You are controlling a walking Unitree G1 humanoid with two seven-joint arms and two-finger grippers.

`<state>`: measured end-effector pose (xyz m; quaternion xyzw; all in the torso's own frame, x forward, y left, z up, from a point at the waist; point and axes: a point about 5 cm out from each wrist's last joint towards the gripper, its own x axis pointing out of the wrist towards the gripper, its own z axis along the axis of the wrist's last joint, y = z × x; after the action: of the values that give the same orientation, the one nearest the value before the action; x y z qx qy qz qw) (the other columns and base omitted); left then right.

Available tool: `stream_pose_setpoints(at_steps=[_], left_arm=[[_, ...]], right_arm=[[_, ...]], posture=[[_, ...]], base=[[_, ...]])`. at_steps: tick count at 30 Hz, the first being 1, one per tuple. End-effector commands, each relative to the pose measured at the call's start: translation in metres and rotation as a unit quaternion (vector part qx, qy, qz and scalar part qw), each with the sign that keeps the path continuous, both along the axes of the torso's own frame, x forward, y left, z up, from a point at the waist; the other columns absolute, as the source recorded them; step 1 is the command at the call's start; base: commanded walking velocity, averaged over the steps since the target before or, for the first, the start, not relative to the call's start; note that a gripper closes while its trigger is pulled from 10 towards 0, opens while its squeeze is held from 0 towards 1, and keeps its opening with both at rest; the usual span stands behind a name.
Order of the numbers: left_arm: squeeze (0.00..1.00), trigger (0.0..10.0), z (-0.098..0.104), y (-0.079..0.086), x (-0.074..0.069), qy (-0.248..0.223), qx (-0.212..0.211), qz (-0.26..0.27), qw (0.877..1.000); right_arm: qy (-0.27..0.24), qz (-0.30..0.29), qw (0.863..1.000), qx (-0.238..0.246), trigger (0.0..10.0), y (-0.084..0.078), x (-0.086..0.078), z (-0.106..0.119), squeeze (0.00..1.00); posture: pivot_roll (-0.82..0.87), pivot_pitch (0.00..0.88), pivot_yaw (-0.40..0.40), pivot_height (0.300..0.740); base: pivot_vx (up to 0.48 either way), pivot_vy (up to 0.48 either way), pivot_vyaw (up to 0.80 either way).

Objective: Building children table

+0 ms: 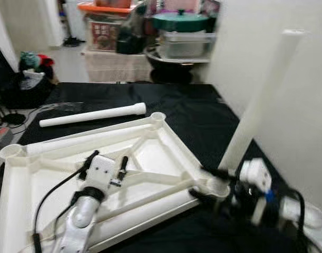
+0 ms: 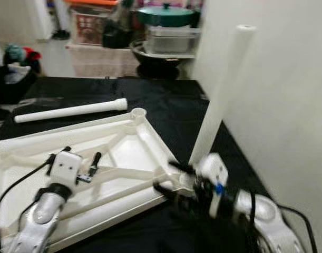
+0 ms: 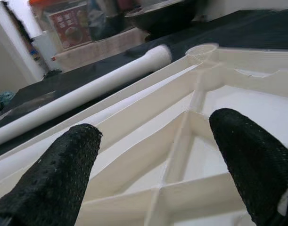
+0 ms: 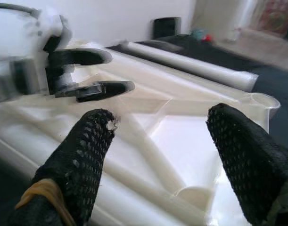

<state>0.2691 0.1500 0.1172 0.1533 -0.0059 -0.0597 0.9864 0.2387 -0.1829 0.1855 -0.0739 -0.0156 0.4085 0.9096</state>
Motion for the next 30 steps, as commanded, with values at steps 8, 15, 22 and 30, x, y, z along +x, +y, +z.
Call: stream_pose_setpoints(at_steps=[8,15,22,30], left_arm=[[0.0,10.0,0.001,0.003,0.0,-0.001,0.009,0.007,1.0],[0.0,10.0,0.002,0.004,0.0,-0.003,0.01,0.01,1.0],[0.0,10.0,0.001,0.004,-0.001,-0.003,0.01,0.01,1.0],[0.0,10.0,0.001,0.002,0.0,-0.001,0.008,0.009,1.0]], right_arm=[[-0.005,-0.177,0.983,-0.051,10.0,0.028,0.069,-0.012,0.0],[0.069,-0.264,0.958,-0.085,10.0,0.045,0.092,-0.033,0.0],[0.115,-0.289,0.938,-0.153,10.0,0.053,0.094,-0.052,0.0],[0.155,-0.4,0.878,-0.21,10.0,0.003,0.105,-0.081,0.0]], posture=[[0.1,0.0,-0.098,0.74],[0.11,0.0,-0.107,0.74],[0.11,0.0,-0.105,0.74],[0.11,0.0,-0.113,0.74]], base=[[0.0,0.0,0.0],[0.0,0.0,0.0],[0.0,0.0,0.0],[0.0,0.0,0.0]])
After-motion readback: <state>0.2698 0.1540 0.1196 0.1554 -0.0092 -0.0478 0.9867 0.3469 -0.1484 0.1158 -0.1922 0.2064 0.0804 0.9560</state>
